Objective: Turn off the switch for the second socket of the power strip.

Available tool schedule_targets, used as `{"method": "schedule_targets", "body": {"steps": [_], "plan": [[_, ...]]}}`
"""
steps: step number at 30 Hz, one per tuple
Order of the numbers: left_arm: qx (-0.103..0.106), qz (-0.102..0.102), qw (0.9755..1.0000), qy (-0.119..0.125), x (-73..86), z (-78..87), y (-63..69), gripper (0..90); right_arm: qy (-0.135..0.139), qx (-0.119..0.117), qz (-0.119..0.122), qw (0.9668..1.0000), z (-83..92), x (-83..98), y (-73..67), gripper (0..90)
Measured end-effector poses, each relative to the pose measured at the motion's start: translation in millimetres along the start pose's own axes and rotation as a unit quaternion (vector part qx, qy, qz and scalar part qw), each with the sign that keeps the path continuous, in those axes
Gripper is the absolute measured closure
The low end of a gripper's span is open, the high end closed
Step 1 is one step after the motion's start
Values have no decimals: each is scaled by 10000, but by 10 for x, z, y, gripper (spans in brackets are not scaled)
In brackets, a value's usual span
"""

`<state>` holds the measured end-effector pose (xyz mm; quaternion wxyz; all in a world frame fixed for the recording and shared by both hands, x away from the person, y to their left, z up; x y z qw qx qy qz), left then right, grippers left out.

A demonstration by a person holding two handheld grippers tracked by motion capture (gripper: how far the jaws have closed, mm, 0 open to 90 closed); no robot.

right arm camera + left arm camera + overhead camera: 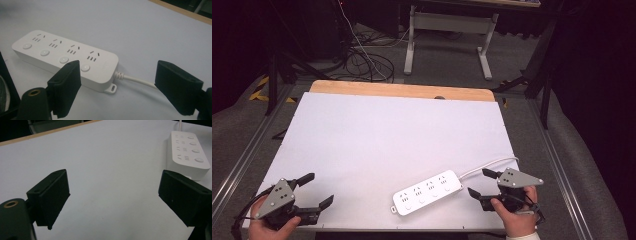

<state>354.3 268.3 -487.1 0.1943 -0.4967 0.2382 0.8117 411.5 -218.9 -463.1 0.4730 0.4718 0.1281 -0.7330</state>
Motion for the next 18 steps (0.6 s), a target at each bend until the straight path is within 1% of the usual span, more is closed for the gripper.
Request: {"method": "schedule_targets", "body": {"steps": [1, 3, 4, 6, 7, 12, 15, 18], "plan": [[-2, 18, 10000, 3, 1, 1, 1, 106, 14, -43, 38, 10000, -31, -58, -7, 211], [-9, 3, 10000, -13, 2, 3, -5, 106, 15, -96, 89, 9999, -65, -114, -20, 211], [-9, 3, 10000, -13, 2, 3, -5, 106, 15, -96, 89, 9999, -65, -114, -20, 211], [-14, -6, 10000, -18, 3, 2, -5, 106, 50, -178, 133, 9997, -118, -198, -39, 211], [-14, -6, 10000, -18, 3, 2, -5, 106, 50, -178, 133, 9997, -118, -198, -39, 211], [-20, -21, 10000, -24, 5, 3, -6, 106, 91, -315, 170, 9993, -191, -318, -74, 212], [-26, -15, 10000, -27, 6, 2, -7, 106, 122, -403, 259, 9988, -242, -390, -98, 211], [-36, -27, 10000, -33, 8, 0, -2, 107, 155, -466, 288, 9984, -277, -443, -120, 211]]}}
Point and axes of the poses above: each handheld gripper's, and its own axes: z roughly backward along the jaws, x roughly out of its underside, y roughly to its right, the point moved 6 cm from there along -z, roughly forward along the jaws, and after that the axes turned 14 degrees about z, right-handed, at the moved point
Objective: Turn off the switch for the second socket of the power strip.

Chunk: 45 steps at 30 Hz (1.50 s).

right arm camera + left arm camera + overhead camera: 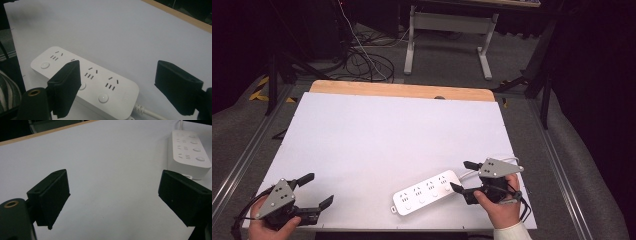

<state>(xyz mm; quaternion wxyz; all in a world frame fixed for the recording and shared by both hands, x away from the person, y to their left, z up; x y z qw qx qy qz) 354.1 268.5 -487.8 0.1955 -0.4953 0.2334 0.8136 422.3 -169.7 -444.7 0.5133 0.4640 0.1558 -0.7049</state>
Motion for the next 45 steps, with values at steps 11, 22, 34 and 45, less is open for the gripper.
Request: {"method": "schedule_targets", "body": {"steps": [11, 22, 34, 45], "plan": [[-11, -17, 10000, -34, 13, -10, -1, 109, -8, -164, 106, 9998, -139, -141, -47, 211], [-10, -46, 10000, -55, 15, -13, 2, 110, -30, -413, 192, 9990, -359, -260, -122, 211], [-12, -67, 10000, -57, 15, -13, 0, 110, -21, -646, 275, 9975, -536, -387, -215, 213], [-15, -57, 10000, -41, 15, -13, 3, 110, -171, -771, -102, 9968, -591, -398, -263, 344]]}}
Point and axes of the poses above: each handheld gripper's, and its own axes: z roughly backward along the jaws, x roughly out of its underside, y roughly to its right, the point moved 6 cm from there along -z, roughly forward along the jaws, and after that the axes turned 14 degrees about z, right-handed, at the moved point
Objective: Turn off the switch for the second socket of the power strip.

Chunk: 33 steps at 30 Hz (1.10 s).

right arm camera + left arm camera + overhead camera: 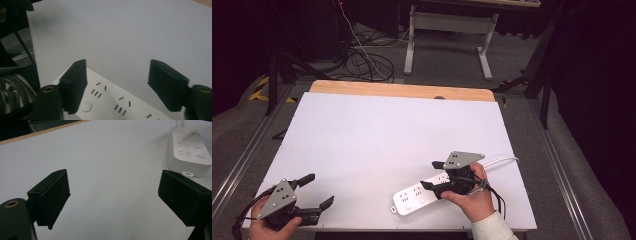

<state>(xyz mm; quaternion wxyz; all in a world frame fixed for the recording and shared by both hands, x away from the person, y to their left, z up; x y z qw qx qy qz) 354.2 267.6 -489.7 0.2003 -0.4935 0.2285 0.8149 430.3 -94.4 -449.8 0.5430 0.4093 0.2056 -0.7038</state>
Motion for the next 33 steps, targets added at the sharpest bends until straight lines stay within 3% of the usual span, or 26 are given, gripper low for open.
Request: {"method": "schedule_targets", "body": {"steps": [2, 3, 6, 9, 10, 11, 14, 21, 25, 33], "plan": [[-2, -2, 10000, -5, 0, 0, -1, 111, -19, -147, 58, 9999, 30, -4, -26, 504], [-3, -22, 10000, -19, 0, 1, -4, 111, -19, -147, 58, 9999, 30, -4, -26, 504], [-8, -39, 10000, -23, 0, -1, -6, 112, -237, -401, 147, 9988, 76, 9, -73, 654], [-1, -22, 10000, -32, 3, 0, -3, 112, -385, -453, 280, 9978, 103, 18, -92, 788], [-10, -19, 10000, -18, 2, 0, -5, 112, -385, -453, 280, 9978, 103, 18, -92, 788], [-11, -17, 10000, -20, 2, 0, -5, 112, -474, -492, 429, 9967, 115, 25, -105, 885], [-6, -1, 10000, -40, 7, -2, -3, 113, -560, -561, 490, 9956, 118, 35, -122, 900], [-14, -9, 10000, -47, 9, -2, -3, 115, -1050, -639, 682, 9901, 82, 101, -148, 900], [-13, -37, 10000, -59, 8, -1, -5, 115, -1332, -697, 608, 9868, 55, 152, -147, 900], [-18, -25, 10000, -63, 10, 1, -2, 114, -1621, -627, 615, 9829, 11, 209, -136, 900]]}}
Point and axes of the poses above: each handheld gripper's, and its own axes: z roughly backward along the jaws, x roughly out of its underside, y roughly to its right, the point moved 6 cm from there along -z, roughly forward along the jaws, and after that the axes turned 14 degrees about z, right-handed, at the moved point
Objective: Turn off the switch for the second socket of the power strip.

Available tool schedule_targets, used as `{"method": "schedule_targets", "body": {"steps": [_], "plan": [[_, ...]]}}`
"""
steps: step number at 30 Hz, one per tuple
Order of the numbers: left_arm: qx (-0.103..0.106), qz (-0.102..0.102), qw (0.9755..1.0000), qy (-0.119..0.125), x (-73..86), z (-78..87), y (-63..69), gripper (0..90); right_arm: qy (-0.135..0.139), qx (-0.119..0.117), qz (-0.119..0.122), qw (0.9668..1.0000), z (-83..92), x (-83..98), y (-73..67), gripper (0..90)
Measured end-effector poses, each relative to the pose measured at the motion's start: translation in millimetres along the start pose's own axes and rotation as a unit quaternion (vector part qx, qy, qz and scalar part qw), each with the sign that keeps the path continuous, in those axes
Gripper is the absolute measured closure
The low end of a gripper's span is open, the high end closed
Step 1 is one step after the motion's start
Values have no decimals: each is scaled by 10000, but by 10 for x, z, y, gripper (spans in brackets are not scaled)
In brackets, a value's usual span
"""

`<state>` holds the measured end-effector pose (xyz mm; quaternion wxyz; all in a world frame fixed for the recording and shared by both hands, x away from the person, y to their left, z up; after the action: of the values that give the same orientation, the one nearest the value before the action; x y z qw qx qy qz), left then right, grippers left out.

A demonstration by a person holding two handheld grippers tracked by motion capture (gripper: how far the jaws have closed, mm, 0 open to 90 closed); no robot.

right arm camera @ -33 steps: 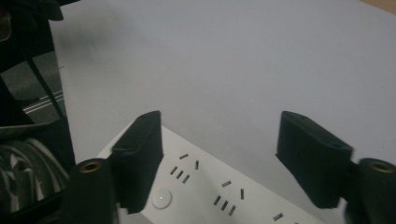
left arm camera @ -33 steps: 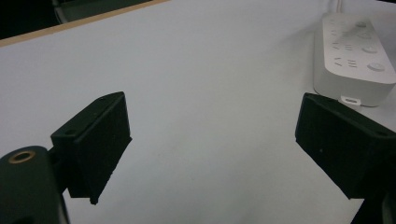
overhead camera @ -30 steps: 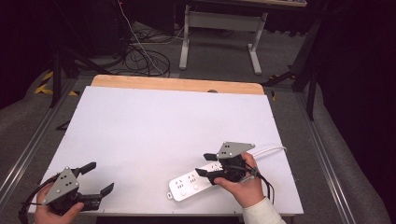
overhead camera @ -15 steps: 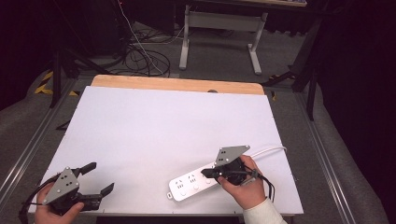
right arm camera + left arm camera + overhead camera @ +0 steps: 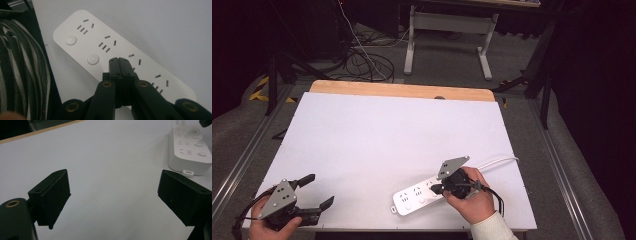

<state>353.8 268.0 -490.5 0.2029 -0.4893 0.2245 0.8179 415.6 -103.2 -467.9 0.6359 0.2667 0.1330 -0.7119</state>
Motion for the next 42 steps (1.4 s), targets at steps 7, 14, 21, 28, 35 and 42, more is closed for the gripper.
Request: {"method": "schedule_targets", "body": {"steps": [7, 14, 21, 28, 35, 42], "plan": [[3, -23, 10000, -15, 1, 1, -2, 115, -207, -77, -22, 9998, -59, 32, -7, 900], [12, -6, 10000, -22, 3, -2, 2, 114, -383, -70, -71, 9992, -118, 55, -1, 900], [-1, -19, 10000, -26, 4, -2, 0, 115, -452, -78, -76, 9989, -145, 67, 0, 900], [0, -20, 10000, -21, 3, -2, 2, 114, -522, -87, -84, 9986, -185, 65, -2, 900], [-2, -21, 10000, -25, 4, -4, 1, 114, -552, -64, -86, 9984, -189, 70, 4, 900], [-2, -22, 10000, -24, 4, -4, 2, 115, -583, -66, -101, 9982, -199, 74, 1, 900]]}}
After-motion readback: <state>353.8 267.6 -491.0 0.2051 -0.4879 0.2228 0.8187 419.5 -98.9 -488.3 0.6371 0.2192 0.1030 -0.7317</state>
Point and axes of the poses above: each handheld gripper's, and its own axes: z roughly backward along the jaws, x roughly out of its underside, y roughly to its right, the point moved 6 cm from there along -z, roughly forward along the jaws, and after that the axes turned 14 degrees about z, right-handed, at the moved point
